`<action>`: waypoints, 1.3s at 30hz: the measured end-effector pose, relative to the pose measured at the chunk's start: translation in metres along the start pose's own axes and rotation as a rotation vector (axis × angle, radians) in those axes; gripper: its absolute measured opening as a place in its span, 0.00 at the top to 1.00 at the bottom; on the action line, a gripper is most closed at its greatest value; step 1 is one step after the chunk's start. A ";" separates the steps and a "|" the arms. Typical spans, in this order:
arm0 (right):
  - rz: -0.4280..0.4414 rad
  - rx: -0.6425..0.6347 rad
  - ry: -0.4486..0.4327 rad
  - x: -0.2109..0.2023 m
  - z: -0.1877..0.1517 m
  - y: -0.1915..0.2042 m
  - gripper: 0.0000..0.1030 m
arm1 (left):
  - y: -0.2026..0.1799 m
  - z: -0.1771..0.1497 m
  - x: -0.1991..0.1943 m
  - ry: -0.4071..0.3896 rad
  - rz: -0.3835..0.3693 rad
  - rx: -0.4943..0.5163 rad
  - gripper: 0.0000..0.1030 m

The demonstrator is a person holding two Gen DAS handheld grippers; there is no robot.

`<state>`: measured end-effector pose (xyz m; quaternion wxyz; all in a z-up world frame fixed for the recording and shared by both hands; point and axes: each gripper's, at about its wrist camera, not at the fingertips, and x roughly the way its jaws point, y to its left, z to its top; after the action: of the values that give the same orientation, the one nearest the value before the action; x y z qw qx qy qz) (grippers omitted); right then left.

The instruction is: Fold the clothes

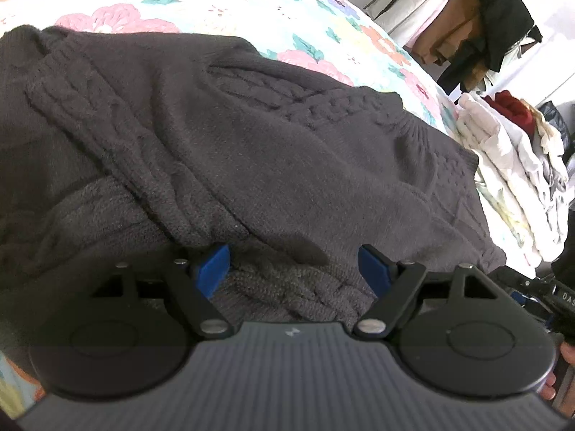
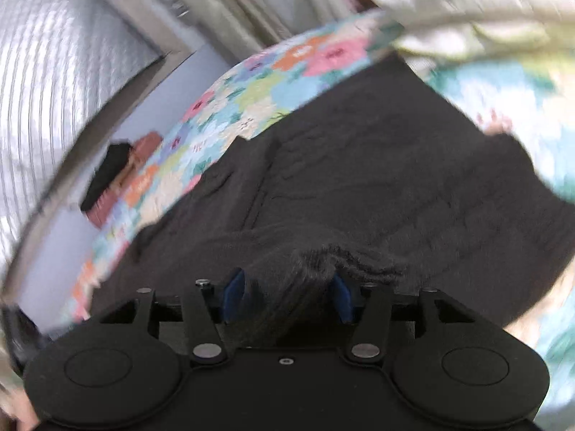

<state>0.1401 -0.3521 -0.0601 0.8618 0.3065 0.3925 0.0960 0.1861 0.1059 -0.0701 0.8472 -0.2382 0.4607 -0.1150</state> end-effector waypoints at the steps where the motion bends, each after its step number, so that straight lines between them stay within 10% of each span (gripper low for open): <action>1: 0.025 0.063 0.008 0.002 0.003 -0.008 0.37 | 0.000 0.000 0.000 0.000 0.000 0.000 0.24; 7: 0.130 0.458 0.012 0.025 0.002 -0.067 0.33 | -0.005 -0.001 0.001 0.001 0.013 0.027 0.23; 9: 0.110 0.370 -0.010 0.025 0.002 -0.054 0.47 | -0.008 -0.001 0.002 0.000 0.025 0.043 0.23; 10: 0.097 0.298 -0.042 0.021 -0.001 -0.043 0.76 | -0.010 -0.002 0.002 -0.003 0.035 0.056 0.23; 11: 0.084 0.225 -0.073 0.017 -0.003 -0.032 0.83 | -0.013 -0.003 0.002 -0.007 0.049 0.074 0.23; 20: -0.040 -0.421 -0.343 -0.019 -0.027 0.068 0.91 | -0.033 -0.013 -0.003 -0.052 0.193 0.211 0.21; 27: -0.306 -0.177 -0.260 -0.005 -0.013 0.026 0.93 | -0.043 -0.022 0.009 -0.014 0.297 0.282 0.12; 32: -0.276 -0.279 -0.228 0.002 -0.024 0.043 0.86 | -0.040 -0.020 0.005 -0.029 0.306 0.269 0.12; 36: -0.286 -0.371 -0.108 0.021 -0.025 0.053 0.35 | -0.040 -0.021 0.007 -0.020 0.315 0.271 0.12; 39: -0.380 -0.293 -0.017 0.045 -0.014 0.039 0.29 | -0.040 -0.021 0.006 -0.017 0.316 0.269 0.11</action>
<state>0.1630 -0.2964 -0.0717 0.9030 0.0997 0.4177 -0.0145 0.1726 0.0627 -0.0639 0.8827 -0.0487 0.4657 -0.0393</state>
